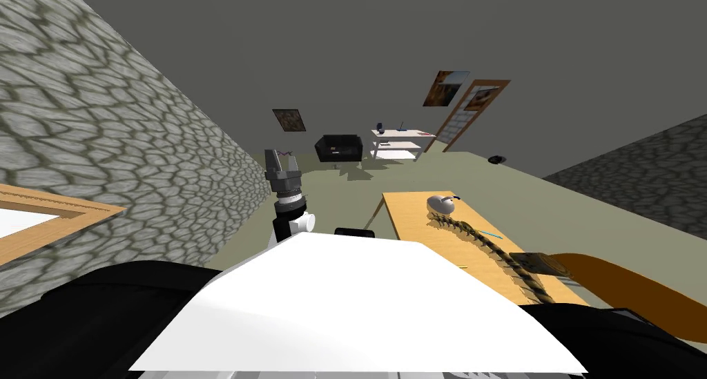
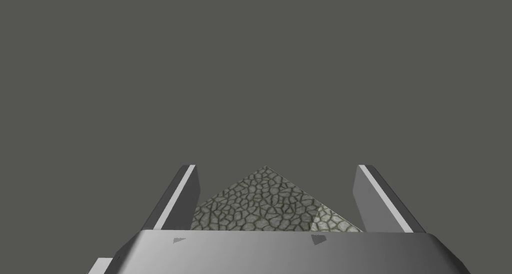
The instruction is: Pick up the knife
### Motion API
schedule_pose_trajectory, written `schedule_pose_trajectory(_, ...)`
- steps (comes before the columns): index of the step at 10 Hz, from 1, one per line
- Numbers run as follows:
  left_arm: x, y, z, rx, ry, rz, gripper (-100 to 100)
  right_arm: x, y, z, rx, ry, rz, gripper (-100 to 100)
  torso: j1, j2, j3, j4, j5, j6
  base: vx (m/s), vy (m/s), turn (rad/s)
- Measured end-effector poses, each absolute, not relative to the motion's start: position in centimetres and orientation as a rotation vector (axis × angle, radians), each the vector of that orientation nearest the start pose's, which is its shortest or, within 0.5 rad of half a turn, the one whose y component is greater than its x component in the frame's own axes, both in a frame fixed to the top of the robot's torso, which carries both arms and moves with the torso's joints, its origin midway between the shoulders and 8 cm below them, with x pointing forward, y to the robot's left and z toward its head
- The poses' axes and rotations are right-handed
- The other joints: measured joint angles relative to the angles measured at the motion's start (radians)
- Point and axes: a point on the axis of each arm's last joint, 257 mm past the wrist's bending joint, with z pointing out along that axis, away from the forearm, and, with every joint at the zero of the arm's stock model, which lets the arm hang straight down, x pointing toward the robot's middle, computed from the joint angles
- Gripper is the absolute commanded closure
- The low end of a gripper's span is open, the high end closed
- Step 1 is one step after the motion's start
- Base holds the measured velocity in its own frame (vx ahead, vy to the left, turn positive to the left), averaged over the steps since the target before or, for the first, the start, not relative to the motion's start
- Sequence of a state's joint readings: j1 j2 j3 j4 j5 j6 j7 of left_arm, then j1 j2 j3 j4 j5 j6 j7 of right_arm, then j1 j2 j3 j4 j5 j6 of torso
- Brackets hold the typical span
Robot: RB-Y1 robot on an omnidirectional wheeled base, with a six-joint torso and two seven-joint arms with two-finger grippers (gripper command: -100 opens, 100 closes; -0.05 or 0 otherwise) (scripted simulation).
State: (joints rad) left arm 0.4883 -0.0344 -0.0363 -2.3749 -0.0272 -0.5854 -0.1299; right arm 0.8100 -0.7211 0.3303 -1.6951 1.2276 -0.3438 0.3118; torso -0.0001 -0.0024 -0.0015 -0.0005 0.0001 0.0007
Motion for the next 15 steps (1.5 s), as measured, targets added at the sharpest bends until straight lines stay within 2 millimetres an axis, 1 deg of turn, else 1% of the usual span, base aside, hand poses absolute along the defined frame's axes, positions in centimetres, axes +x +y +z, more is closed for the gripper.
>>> schedule_pose_trajectory(1,30.8,26.1,8.3,-0.476,0.489,-1.236,0,9.7,-27.6,-48.9,-0.924,2.298,0.256,-100,0.0,0.0,0.0,0.0,0.0,0.0,0.031,-0.022,0.068)
schedule_pose_trajectory(2,30.8,26.1,8.3,-0.476,0.489,-1.236,0,8.8,-28.2,-49.4,-0.976,2.305,0.242,-100,0.0,0.0,0.0,0.0,0.0,0.0,0.034,-0.024,0.149)
schedule_pose_trajectory(3,30.8,26.1,8.3,-0.476,0.489,-1.236,0,7.4,-29.6,-50.1,-1.038,2.327,0.222,-100,0.0,0.0,0.0,0.0,0.0,0.0,0.033,-0.022,0.065)
schedule_pose_trajectory(4,30.8,26.1,8.3,-0.476,0.489,-1.236,0,6.5,-30.2,-50.5,-1.09,2.332,0.209,-100,0.0,0.0,0.0,0.0,0.0,0.0,0.037,-0.024,0.103)
schedule_pose_trajectory(5,30.8,26.1,8.3,-0.476,0.489,-1.236,0,5.3,-31.4,-51.3,-1.153,2.349,0.19,-100,0.0,0.0,0.0,0.0,0.0,0.0,0.031,-0.021,0.068)
schedule_pose_trajectory(6,30.8,26.1,8.3,-0.476,0.489,-1.236,0,4.4,-32.0,-51.5,-1.204,2.353,0.176,-100,0.0,0.0,0.0,0.0,0.0,0.0,0.03,-0.018,0.106)
schedule_pose_trajectory(7,30.8,26.1,8.3,-0.476,0.489,-1.236,0,3.2,-33.2,-52.4,-1.269,2.367,0.155,-100,0.0,0.0,0.0,0.0,0.0,0.0,0.025,-0.014,0.057)
schedule_pose_trajectory(9,30.8,26.1,8.3,-0.476,0.489,-1.236,0,1.3,-35.3,-52.4,-1.396,2.371,0.125,-100,0.001,0.0,0.0,0.0,0.0,0.0,0.03,-0.016,0.074)
schedule_pose_trajectory(10,30.8,26.1,8.3,-0.476,0.489,-1.236,0,0.6,-36.3,-52.5,-1.424,2.381,0.113,-100,0.0,0.001,0.0,0.0,0.0,0.0,0.026,-0.027,0.093)
schedule_pose_trajectory(11,30.8,26.1,8.3,-0.476,0.489,-1.236,0,-0.5,-37.8,-52.3,-1.503,2.38,0.095,-100,0.0,0.001,0.0,0.0,0.0,0.0,0.02,-0.026,0.065)
schedule_pose_trajectory(12,30.8,26.1,8.3,-0.476,0.489,-1.236,0,-1.2,-38.6,-52.6,-1.532,2.387,0.086,-100,0.0,0.001,0.001,0.0,0.0,0.0,0.022,-0.025,0.089)
schedule_pose_trajectory(13,30.8,26.1,8.3,-0.476,0.489,-1.236,0,-2.5,-39.8,-52.9,-1.601,2.386,0.072,-100,0.0,0.001,0.001,0.0,0.0,0.0,0.033,-0.032,0.133)
schedule_pose_trajectory(14,30.8,26.1,8.3,-0.476,0.489,-1.236,0,-3.7,-41.2,-52.8,-1.699,2.376,0.052,-100,0.0,0.0,0.0,0.0,0.0,0.0,0.025,-0.025,0.041)
schedule_pose_trajectory(15,30.8,26.1,8.3,-0.476,0.489,-1.236,0,-4.0,-42.5,-53.0,-1.709,2.395,0.037,-100,0.0,0.001,0.0,0.0,0.0,0.0,0.008,-0.007,-0.014)
